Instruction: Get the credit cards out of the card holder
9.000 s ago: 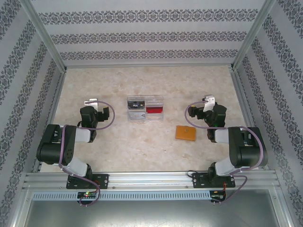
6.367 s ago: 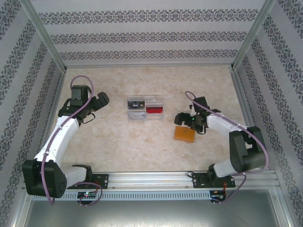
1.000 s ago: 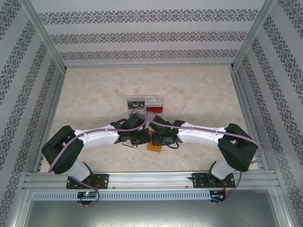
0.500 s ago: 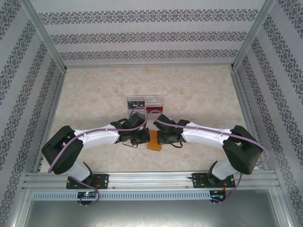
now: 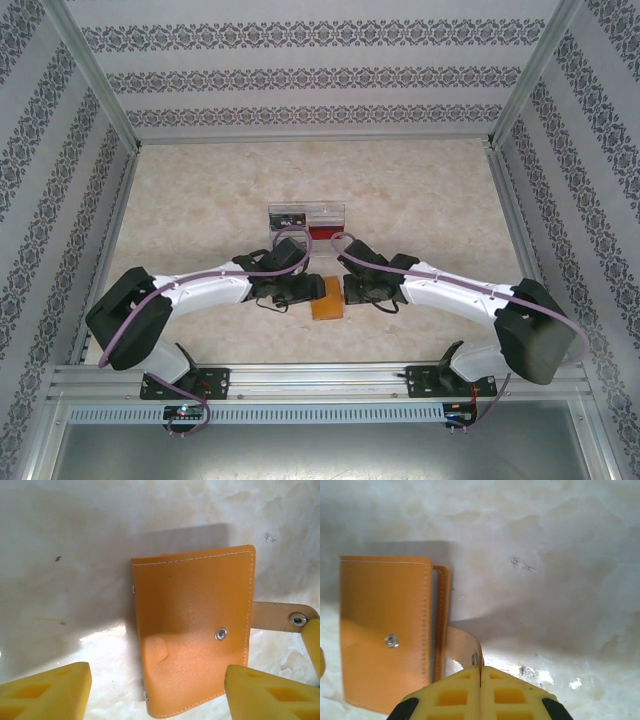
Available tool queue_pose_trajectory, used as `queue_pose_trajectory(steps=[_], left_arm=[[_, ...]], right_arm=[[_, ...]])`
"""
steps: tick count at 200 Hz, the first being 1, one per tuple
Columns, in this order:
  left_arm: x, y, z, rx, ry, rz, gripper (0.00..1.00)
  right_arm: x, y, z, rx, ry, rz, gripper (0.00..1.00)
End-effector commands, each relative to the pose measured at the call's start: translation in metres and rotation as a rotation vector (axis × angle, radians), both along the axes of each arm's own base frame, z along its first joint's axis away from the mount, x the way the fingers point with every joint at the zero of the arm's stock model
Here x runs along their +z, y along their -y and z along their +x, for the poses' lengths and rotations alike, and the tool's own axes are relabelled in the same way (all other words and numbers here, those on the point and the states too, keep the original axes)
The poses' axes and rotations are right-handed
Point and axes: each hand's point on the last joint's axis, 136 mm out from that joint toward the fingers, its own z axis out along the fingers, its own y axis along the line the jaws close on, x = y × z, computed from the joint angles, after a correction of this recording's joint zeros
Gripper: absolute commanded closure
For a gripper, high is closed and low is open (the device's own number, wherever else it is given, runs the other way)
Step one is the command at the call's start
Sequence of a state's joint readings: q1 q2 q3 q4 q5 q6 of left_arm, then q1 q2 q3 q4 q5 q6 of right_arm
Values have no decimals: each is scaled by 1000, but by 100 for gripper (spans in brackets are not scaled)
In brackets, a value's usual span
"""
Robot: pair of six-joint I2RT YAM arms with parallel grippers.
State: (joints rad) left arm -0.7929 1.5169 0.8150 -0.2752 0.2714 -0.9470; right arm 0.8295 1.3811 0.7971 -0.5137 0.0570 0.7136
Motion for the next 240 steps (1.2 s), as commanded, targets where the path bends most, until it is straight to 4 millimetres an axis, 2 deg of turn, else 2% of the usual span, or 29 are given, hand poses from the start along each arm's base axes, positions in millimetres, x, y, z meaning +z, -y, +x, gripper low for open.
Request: queue_pose_trajectory(steps=[1,14,42,70,90,125,150,165,204,218,240], left_arm=[[18,-8,1,0,48,37,23],[23,-13,2,10,63,52,19],[35,-27,6,42,119,87,17],[43,-45,10,75,190,124,16],[49,-50,10,80,226,111,16],[48,-52,3,52,210,110,18],[43,-52,0,36,193,119,22],[43,-49,0,22,191,106,24],[44,-47,2,13,198,112,23],[43,-46,2,4,194,115,23],[42,-46,1,-1,188,119,24]], right_arm=[[26,-17,-2,79,26,49,100],[38,-28,-4,112,42,83,100],[65,-52,-10,183,76,151,100],[82,-67,-14,223,84,191,100],[85,-70,-15,234,88,194,100],[77,-56,-11,203,97,133,100],[76,-47,-8,174,110,113,100],[81,-51,-9,189,113,146,100],[99,-70,-12,239,126,200,100],[98,-73,-12,249,121,192,100],[88,-66,-11,231,116,154,100]])
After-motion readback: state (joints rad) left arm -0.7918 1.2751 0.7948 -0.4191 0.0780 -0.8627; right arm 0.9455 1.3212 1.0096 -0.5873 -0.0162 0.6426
